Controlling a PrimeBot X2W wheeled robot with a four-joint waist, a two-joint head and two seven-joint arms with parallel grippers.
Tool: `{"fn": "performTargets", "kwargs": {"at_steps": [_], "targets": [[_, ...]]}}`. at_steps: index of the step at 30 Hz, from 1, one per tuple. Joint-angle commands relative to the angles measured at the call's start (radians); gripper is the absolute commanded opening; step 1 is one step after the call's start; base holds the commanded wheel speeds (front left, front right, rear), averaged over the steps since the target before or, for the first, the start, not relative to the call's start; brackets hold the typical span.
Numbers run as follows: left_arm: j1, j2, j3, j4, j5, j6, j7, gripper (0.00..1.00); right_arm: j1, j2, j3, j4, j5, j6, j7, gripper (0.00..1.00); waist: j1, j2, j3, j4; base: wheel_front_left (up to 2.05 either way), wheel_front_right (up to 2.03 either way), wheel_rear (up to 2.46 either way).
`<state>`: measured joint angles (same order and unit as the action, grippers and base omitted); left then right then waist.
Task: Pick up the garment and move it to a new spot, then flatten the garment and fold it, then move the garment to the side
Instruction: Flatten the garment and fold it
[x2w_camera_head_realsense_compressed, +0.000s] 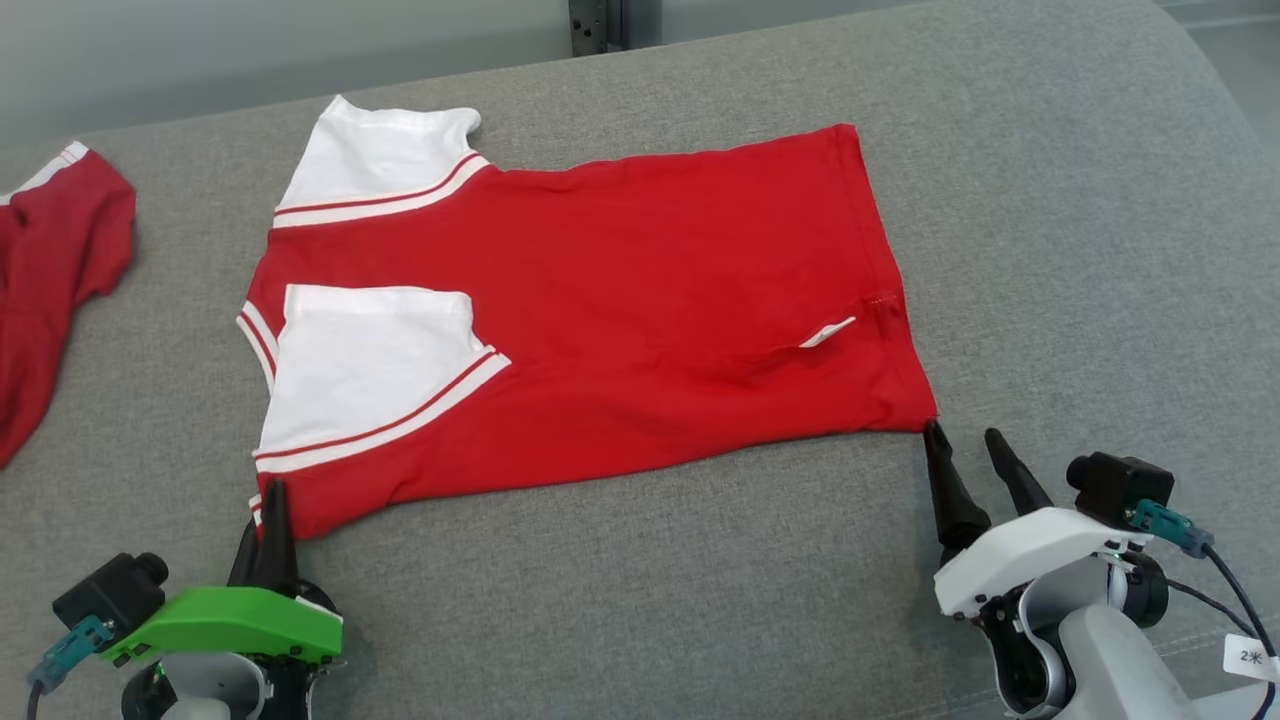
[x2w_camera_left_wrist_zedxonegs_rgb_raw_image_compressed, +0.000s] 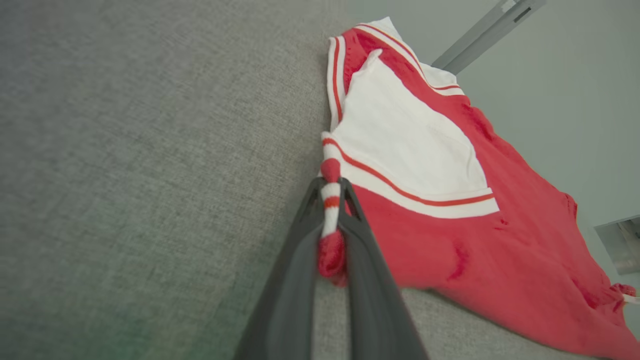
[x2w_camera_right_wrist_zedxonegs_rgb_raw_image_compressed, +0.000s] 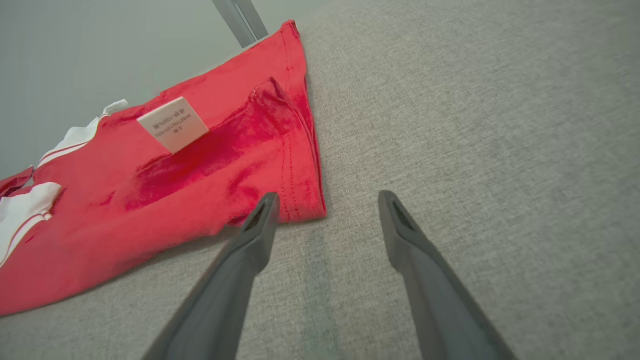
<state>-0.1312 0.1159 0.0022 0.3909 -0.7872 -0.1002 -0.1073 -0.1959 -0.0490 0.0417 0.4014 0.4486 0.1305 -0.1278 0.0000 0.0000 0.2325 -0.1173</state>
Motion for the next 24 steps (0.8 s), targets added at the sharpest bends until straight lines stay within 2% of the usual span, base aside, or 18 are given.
{"fn": "performTargets", "kwargs": {"at_steps": [1,3,6,15,17,19,21,24], "targets": [[-0.014,0.011,-0.002,-0.011,0.021,-0.006,-0.016,0.00,-0.017,-0.003,0.002,0.017,0.010,0.000,0.004,1.00,0.0000,0.0000,-0.005,0.010,0.00,0.00,0.00],[-0.016,0.012,-0.010,-0.033,0.024,-0.011,-0.037,0.00,-0.034,-0.003,0.008,0.049,0.022,0.000,0.007,1.00,0.0000,0.0000,-0.010,0.022,0.00,0.00,0.00],[-0.015,0.012,-0.017,-0.076,0.031,-0.014,-0.058,0.00,-0.059,-0.003,0.026,0.101,0.126,0.000,0.024,1.00,0.0000,0.0000,-0.018,0.043,0.00,0.00,0.00],[0.018,0.013,-0.043,-0.172,0.040,-0.006,-0.047,0.00,-0.147,-0.001,0.057,0.267,0.162,0.000,0.048,1.00,0.0000,0.0000,-0.034,0.083,0.00,0.00,0.00],[0.026,0.014,-0.046,-0.180,0.041,-0.005,-0.046,0.00,-0.164,-0.001,0.069,0.299,0.153,0.000,0.057,0.46,0.0000,0.0000,-0.038,0.086,0.00,0.00,0.00],[0.037,0.016,-0.049,-0.186,0.044,-0.001,-0.044,0.00,-0.179,0.001,0.078,0.319,0.149,0.000,0.051,0.33,0.0000,0.0000,-0.043,0.087,0.00,0.00,0.00],[0.052,0.018,-0.053,-0.194,0.049,0.003,-0.042,0.00,-0.190,0.000,0.079,0.325,0.146,0.000,0.043,0.00,0.0000,0.0000,-0.047,0.086,0.00,0.00,0.00],[0.075,0.021,-0.053,-0.210,0.046,0.004,-0.039,0.00,-0.179,-0.002,0.075,0.307,0.169,0.000,0.046,0.00,0.0000,0.0000,-0.056,0.084,0.00,0.00,0.00]]}}
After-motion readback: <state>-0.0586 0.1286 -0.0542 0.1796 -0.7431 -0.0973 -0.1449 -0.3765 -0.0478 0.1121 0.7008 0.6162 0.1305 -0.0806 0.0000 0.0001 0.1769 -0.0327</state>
